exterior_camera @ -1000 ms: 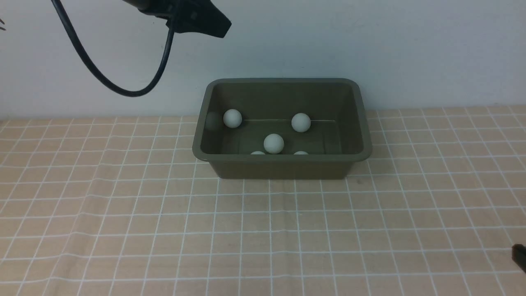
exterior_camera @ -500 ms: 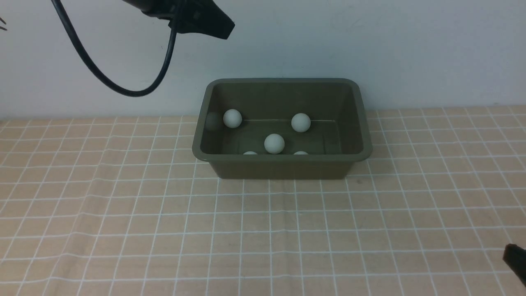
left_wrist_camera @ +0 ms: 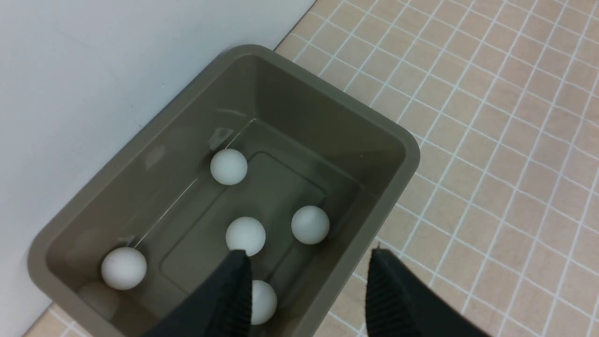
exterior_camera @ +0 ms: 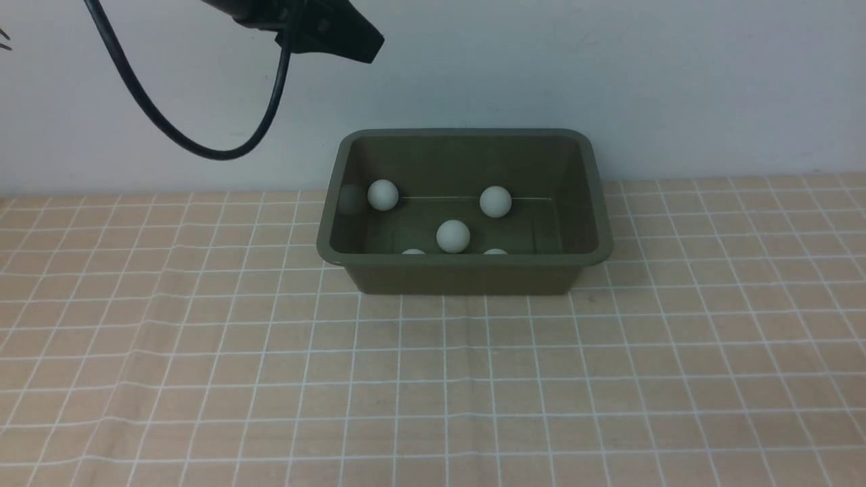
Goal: Put the table tennis balls into the box on the light coffee tablecloth.
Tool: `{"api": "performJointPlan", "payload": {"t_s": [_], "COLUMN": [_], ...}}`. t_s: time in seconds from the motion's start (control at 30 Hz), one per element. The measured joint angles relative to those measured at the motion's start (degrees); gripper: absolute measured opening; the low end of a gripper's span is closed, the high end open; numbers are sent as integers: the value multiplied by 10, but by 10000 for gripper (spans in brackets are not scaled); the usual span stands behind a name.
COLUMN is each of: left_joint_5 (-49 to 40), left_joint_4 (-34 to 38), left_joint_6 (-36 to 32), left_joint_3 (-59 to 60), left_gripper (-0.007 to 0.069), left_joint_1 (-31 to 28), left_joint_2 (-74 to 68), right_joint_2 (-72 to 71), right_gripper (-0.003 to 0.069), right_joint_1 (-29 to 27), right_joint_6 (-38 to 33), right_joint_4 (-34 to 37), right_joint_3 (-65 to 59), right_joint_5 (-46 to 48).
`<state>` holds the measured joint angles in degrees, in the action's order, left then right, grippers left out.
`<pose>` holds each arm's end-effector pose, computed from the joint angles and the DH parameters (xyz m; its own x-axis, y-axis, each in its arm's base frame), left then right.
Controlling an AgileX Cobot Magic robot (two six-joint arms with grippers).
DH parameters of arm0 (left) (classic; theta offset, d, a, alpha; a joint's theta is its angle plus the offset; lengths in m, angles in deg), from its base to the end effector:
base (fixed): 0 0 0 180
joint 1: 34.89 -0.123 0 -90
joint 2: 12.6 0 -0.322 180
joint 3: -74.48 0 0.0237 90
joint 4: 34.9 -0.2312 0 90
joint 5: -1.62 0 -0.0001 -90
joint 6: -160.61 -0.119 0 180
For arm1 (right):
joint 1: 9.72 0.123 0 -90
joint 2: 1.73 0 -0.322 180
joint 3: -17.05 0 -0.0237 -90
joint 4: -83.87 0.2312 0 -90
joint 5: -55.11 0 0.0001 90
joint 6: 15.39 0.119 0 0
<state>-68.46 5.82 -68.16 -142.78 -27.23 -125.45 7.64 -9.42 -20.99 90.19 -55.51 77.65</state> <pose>0.3900 -0.1261 0.4281 -0.3754 0.4778 -0.7942 0.8257 0.5616 -0.0524 0.0230 0.0052 0.2018 -0.2480 0.0029 -0.9688 -0.0451 0.9989 0.0145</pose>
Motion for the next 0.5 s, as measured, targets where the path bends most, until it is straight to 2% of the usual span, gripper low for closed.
{"api": "performJointPlan", "payload": {"t_s": [0.3,0.5], "left_joint_5": [-11,-13], "left_joint_4": [0,0], "left_joint_6": [0,2], "left_joint_3": [0,0], "left_gripper": [277,277], "left_joint_1": [0,0], "left_joint_2": [0,0], "right_joint_2": [-30,-30], "right_gripper": [365,365], "right_joint_1": [-11,-11], "right_joint_6": [0,0], "right_joint_4": [-15,-16], "right_joint_3": [-65,-65], "right_joint_5": [25,24]}}
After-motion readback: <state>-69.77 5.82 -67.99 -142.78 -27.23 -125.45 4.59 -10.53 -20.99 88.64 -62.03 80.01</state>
